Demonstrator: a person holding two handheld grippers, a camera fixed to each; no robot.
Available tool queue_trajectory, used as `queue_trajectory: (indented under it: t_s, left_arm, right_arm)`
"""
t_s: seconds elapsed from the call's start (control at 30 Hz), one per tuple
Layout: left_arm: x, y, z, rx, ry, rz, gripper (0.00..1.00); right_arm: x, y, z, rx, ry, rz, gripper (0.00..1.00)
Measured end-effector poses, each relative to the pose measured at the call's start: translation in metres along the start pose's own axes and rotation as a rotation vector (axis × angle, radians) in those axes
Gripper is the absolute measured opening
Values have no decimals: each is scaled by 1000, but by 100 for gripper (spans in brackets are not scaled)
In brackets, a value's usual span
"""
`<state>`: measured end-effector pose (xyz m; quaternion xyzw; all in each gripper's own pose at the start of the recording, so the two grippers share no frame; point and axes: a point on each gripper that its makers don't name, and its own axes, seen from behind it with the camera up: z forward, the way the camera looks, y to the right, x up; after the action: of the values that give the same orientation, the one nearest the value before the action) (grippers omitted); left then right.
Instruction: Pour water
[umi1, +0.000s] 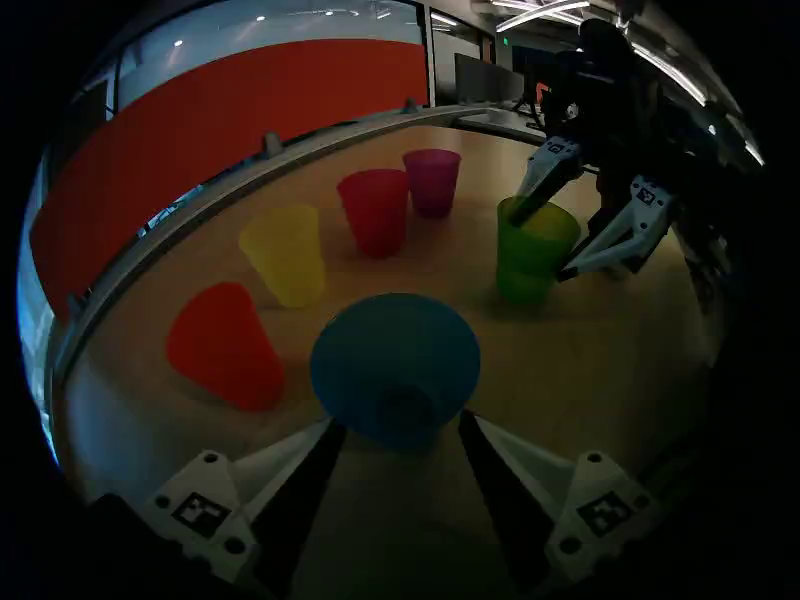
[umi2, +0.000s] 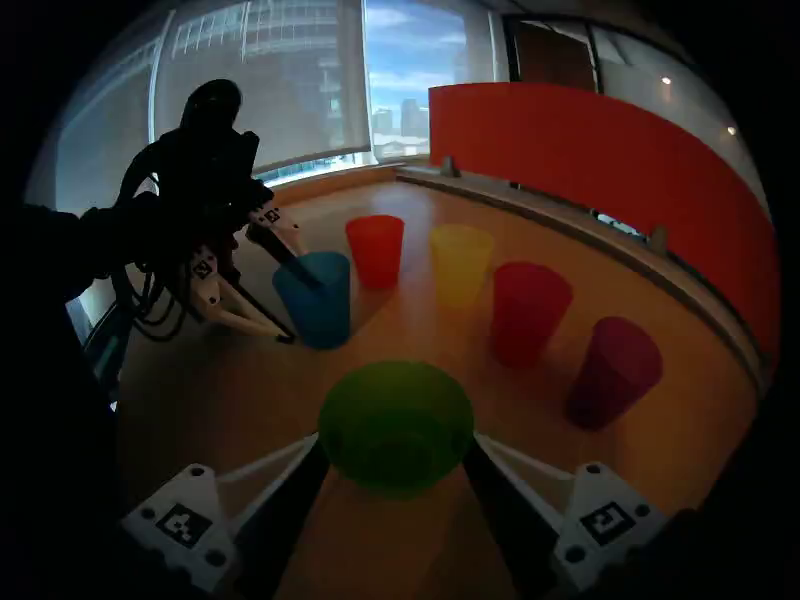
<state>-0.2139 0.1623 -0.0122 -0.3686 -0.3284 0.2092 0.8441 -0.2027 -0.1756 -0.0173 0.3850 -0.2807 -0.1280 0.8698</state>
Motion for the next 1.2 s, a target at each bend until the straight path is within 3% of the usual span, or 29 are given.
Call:
queue_trajectory:
  t_s: [0.33, 0.57, 0.87, 1.0, 1.2]
  left_arm:
    - [-8, -1, -16, 19, 1, -16, 84]
    - [-16, -2, -40, 60, 15, -24, 84]
    - [-28, -1, -77, 113, 46, -74, 84]
    - [-27, -2, -94, 151, 77, -92, 84]
    - [-18, -8, -123, 236, 180, -120, 84]
  right_arm:
    - [-11, 4, -18, -39, 3, 35, 96]
    - [-21, 3, -47, -88, 26, 58, 96]
    - [-23, 3, -85, -156, 78, 84, 97]
    - [-21, 0, -93, -179, 106, 91, 96]
    - [-17, -3, -107, -228, 179, 112, 97]
